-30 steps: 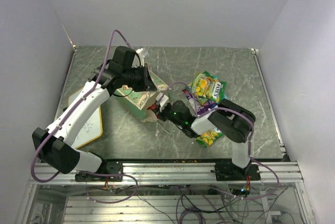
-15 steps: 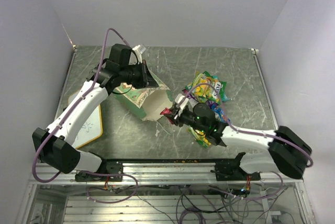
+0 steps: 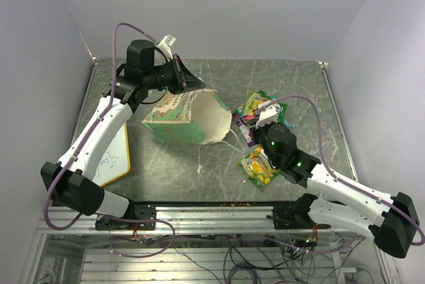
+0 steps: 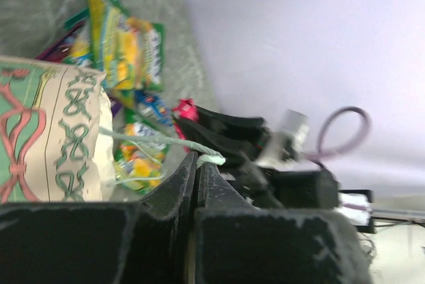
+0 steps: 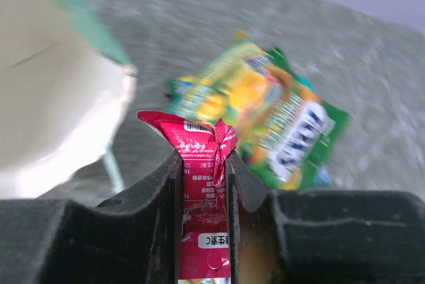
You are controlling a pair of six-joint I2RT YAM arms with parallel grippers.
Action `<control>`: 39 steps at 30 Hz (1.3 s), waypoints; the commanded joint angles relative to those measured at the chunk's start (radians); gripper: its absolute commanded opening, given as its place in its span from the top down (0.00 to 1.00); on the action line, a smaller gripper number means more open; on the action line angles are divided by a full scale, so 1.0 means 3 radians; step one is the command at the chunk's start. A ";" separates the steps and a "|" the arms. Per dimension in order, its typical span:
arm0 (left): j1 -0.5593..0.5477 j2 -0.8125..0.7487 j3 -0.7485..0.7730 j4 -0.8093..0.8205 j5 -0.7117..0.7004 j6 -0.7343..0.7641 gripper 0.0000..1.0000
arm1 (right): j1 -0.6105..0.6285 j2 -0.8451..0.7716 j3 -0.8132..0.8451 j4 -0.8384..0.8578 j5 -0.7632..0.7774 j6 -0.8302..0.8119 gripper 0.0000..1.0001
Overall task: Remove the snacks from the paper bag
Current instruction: Place the snack at the center of the board, then adjust the paper bag at the center of the board.
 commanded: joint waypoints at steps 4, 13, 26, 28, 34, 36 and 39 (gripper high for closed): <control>0.0058 -0.0344 -0.0228 0.0841 0.0325 -0.0677 0.93 | -0.0599 0.0103 -0.0005 -0.0597 0.0192 0.0755 1.00; 0.0249 -0.0763 -0.0661 -0.0485 -0.0272 0.0124 0.93 | -0.0741 0.0119 -0.0057 -0.0818 -0.0010 0.0939 1.00; 0.0426 -0.0823 -0.0628 -0.1180 -0.0726 0.0511 0.78 | -0.0746 0.0231 -0.0189 -0.1123 -0.0360 0.1533 1.00; 0.0426 -0.0821 -0.0526 -0.1150 -0.0729 0.0500 0.69 | -0.0745 0.0257 -0.0243 -0.1145 -0.0511 0.1807 1.00; 0.0426 -0.0734 -0.0205 -0.1268 -0.0729 0.0567 0.26 | -0.0749 0.0325 -0.0347 -0.1136 -0.0294 0.2236 0.73; 0.0428 -0.0767 -0.0149 -0.1328 -0.0822 0.0604 0.22 | -0.0746 0.0346 -0.0260 -0.1169 -0.0215 0.2158 0.56; 0.0433 -0.0809 -0.0077 -0.1478 -0.0964 0.0665 0.16 | -0.0746 0.0311 -0.0189 -0.1219 -0.0323 0.2031 0.43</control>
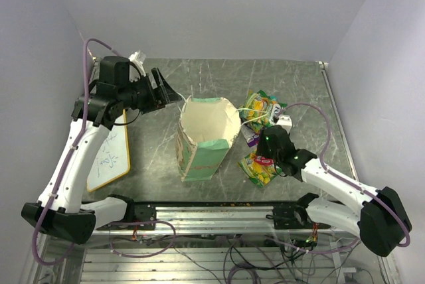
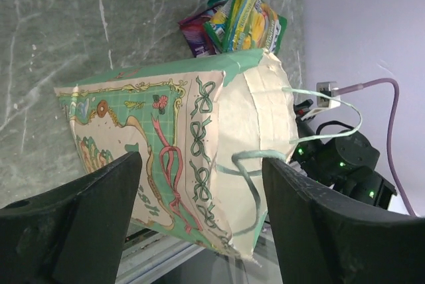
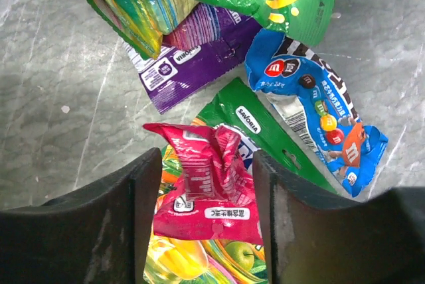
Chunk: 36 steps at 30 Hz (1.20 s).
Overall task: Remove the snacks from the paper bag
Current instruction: Adjust the paper bag at the center of the board, then reset both arms
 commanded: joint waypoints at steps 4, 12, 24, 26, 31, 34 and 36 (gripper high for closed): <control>0.0040 -0.0116 0.0236 -0.0427 -0.0458 0.0266 0.08 | -0.0012 -0.0103 0.0218 -0.0124 -0.0143 -0.0171 0.26; 0.0046 -0.0248 0.0527 -0.0616 -0.0974 0.0315 0.07 | -0.0013 -0.0260 0.0766 -0.0787 0.0248 -0.0168 0.00; 0.0046 -0.0215 0.1759 -0.0864 -0.1634 0.0720 0.05 | -0.0013 -0.0222 0.2778 -0.1817 0.0580 -0.0737 0.00; 0.0046 -0.0210 0.2001 -0.0834 -0.1694 0.0806 0.05 | -0.0015 -0.0209 0.3166 -0.1937 0.0521 -0.0761 0.00; 0.0046 -0.0355 0.2498 -0.0631 -0.1709 0.0983 0.03 | -0.0013 -0.0238 0.4128 -0.2142 0.0426 -0.0648 0.00; 0.0045 -0.0670 0.2367 -0.0350 -0.1829 0.0921 0.07 | -0.0013 -0.0283 0.4514 -0.2219 0.0362 -0.0500 0.00; 0.0041 -0.0874 0.2232 -0.0206 -0.1875 0.0841 0.09 | -0.0015 -0.0302 0.4721 -0.2348 0.0359 -0.0336 0.00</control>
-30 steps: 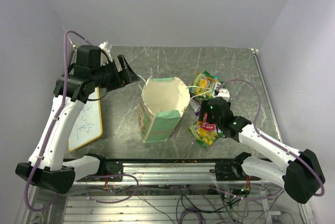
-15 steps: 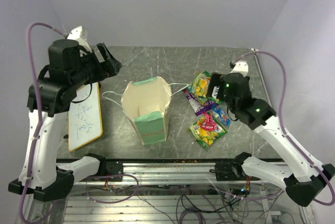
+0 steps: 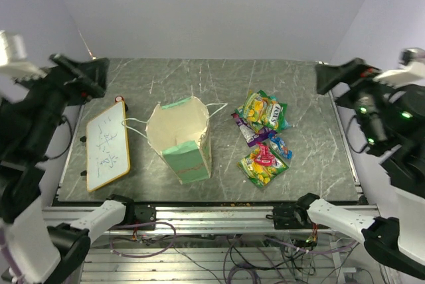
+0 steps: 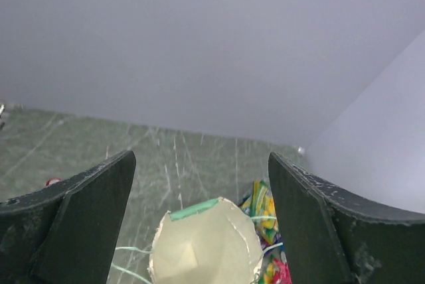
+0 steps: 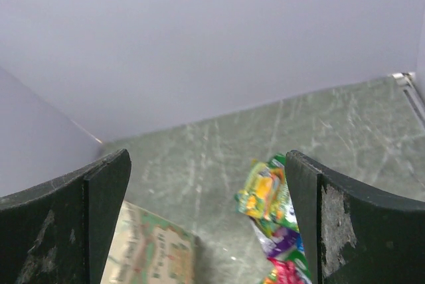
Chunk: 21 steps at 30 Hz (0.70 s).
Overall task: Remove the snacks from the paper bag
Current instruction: Reset both arms
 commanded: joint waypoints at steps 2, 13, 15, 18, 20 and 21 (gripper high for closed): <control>0.0020 -0.0531 -0.0230 0.0435 -0.0214 -0.0100 0.11 | -0.0011 -0.0087 0.0437 -0.0476 -0.0031 0.0403 0.00; 0.0005 -0.0599 -0.0391 -0.0054 -0.0144 -0.0712 0.01 | -0.0015 -0.0276 0.0299 -0.0849 -0.0034 0.0815 0.00; 0.0000 -0.0611 -0.0379 -0.0101 -0.0097 -0.0752 0.01 | -0.0013 -0.0194 0.0424 -0.0985 -0.0029 0.0867 0.00; -0.0008 -0.0586 -0.0326 -0.0230 -0.0051 -0.0753 0.00 | -0.0014 -0.0211 0.0429 -0.1011 -0.0024 0.0959 0.00; -0.0010 -0.0580 -0.0330 -0.0285 -0.0038 -0.0765 0.00 | -0.0012 -0.0262 0.0332 -0.0965 -0.0049 0.1000 0.00; -0.0010 -0.0588 -0.0348 -0.0294 -0.0031 -0.0793 0.00 | -0.0011 -0.0277 0.0304 -0.0951 -0.0061 0.1008 0.00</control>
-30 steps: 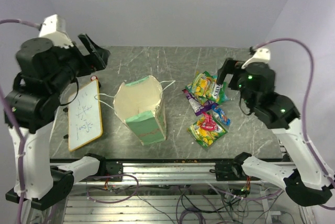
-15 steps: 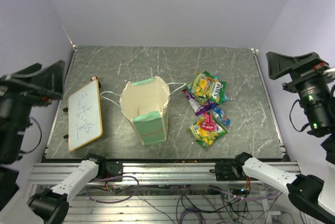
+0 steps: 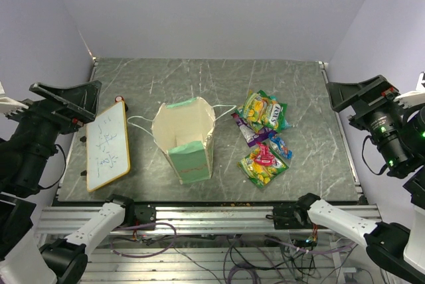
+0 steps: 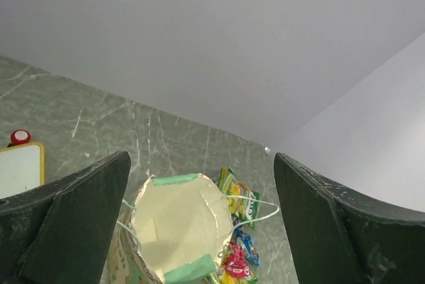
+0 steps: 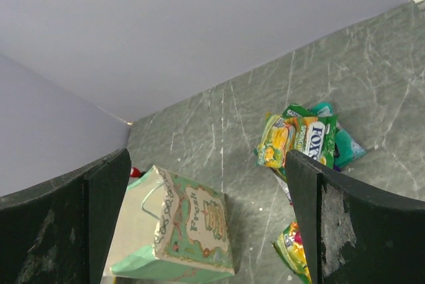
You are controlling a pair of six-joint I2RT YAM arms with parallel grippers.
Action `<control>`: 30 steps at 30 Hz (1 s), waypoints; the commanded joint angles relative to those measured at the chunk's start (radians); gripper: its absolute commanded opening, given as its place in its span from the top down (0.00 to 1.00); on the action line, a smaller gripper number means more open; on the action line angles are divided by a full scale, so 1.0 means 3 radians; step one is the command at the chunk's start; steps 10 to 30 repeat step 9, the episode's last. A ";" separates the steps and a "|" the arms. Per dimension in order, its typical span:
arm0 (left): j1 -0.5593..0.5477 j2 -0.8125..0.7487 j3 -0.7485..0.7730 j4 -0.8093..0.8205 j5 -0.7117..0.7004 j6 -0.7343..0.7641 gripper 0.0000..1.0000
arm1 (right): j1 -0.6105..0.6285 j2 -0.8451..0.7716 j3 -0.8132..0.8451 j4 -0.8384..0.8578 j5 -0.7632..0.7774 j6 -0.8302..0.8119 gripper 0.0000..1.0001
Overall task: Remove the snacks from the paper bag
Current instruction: Reset both arms
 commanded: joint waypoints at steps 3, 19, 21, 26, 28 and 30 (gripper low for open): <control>-0.0013 -0.0056 -0.0047 -0.0067 0.0185 -0.0211 0.00 | -0.0012 -0.0029 0.0009 -0.0142 -0.0032 0.0162 0.00; -0.0012 -0.0016 -0.0060 -0.0090 0.0304 -0.0220 0.00 | -0.0007 -0.0020 0.0121 -0.0204 0.0076 0.0084 0.00; -0.0012 -0.0016 -0.0060 -0.0090 0.0304 -0.0220 0.00 | -0.0007 -0.0020 0.0121 -0.0204 0.0076 0.0084 0.00; -0.0012 -0.0016 -0.0060 -0.0090 0.0304 -0.0220 0.00 | -0.0007 -0.0020 0.0121 -0.0204 0.0076 0.0084 0.00; -0.0012 -0.0016 -0.0060 -0.0090 0.0304 -0.0220 0.00 | -0.0007 -0.0020 0.0121 -0.0204 0.0076 0.0084 0.00; -0.0012 -0.0016 -0.0060 -0.0090 0.0304 -0.0220 0.00 | -0.0007 -0.0020 0.0121 -0.0204 0.0076 0.0084 0.00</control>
